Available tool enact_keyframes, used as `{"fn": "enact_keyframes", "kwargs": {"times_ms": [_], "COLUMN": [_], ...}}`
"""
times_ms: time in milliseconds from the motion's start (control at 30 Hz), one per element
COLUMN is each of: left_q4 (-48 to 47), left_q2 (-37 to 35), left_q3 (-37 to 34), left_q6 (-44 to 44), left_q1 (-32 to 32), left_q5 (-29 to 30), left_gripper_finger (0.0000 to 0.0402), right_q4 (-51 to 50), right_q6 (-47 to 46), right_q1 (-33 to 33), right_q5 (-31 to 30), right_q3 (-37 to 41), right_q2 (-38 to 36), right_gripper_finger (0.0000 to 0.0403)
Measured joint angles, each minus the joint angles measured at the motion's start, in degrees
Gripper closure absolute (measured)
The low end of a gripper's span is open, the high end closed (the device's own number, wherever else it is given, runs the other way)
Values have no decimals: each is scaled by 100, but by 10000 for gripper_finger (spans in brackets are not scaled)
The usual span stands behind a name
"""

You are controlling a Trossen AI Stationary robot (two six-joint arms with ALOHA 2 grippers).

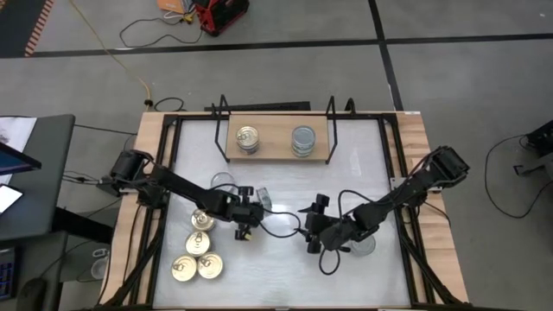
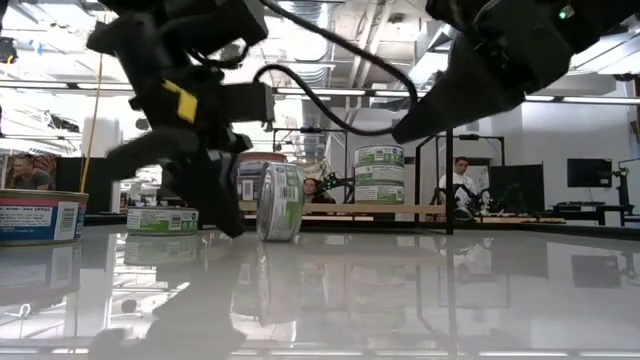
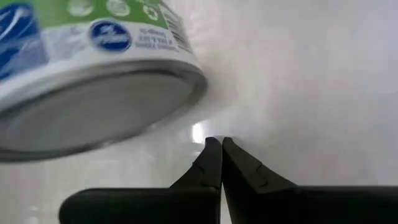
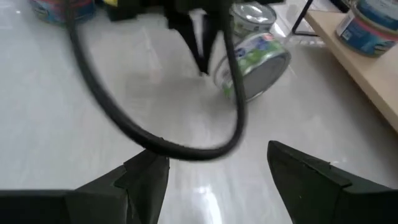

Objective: Stack canned seafood by type on shelf
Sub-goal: Stack the green tuna can on top of the green tuna can on the shelf

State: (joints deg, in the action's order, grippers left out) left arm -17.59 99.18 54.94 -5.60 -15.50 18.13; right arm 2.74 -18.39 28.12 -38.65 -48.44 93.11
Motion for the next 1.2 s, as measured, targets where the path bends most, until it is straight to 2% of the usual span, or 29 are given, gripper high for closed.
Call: {"fn": "enact_keyframes", "kwargs": {"times_ms": [100,267,367,533,700,833,967,1200], "left_q4": [-148,-462,-598,-625,-602,-724,-1097,-1679], "left_q2": [-164,-326,-316,-271,-241,-239,-239,-239], "left_q3": [7,235,522,922,1188,1407,1594,1694], "left_q6": [-77,348,534,865,2089,3026,3498,3983], "left_q1": [-212,-727,-931,-872,-721,-536,-130,599], "left_q5": [211,1505,1788,1326,1365,1345,896,-56], "left_gripper_finger": [401,400,381,293,186,122,99,112], "right_q4": [8,-146,-595,-1138,-1049,-1002,-1316,-2014], "right_q6": [19,72,-114,-833,-833,-821,-846,-1306], "right_q1": [-114,-43,130,337,244,142,149,299], "right_q5": [-4,11,94,384,396,430,861,1084], "right_q3": [4,9,-39,-51,-21,31,35,37], "right_q2": [62,2,-214,-460,-379,-379,-386,-394], "right_gripper_finger": [108,108,108,107,107,107,107,107]}}
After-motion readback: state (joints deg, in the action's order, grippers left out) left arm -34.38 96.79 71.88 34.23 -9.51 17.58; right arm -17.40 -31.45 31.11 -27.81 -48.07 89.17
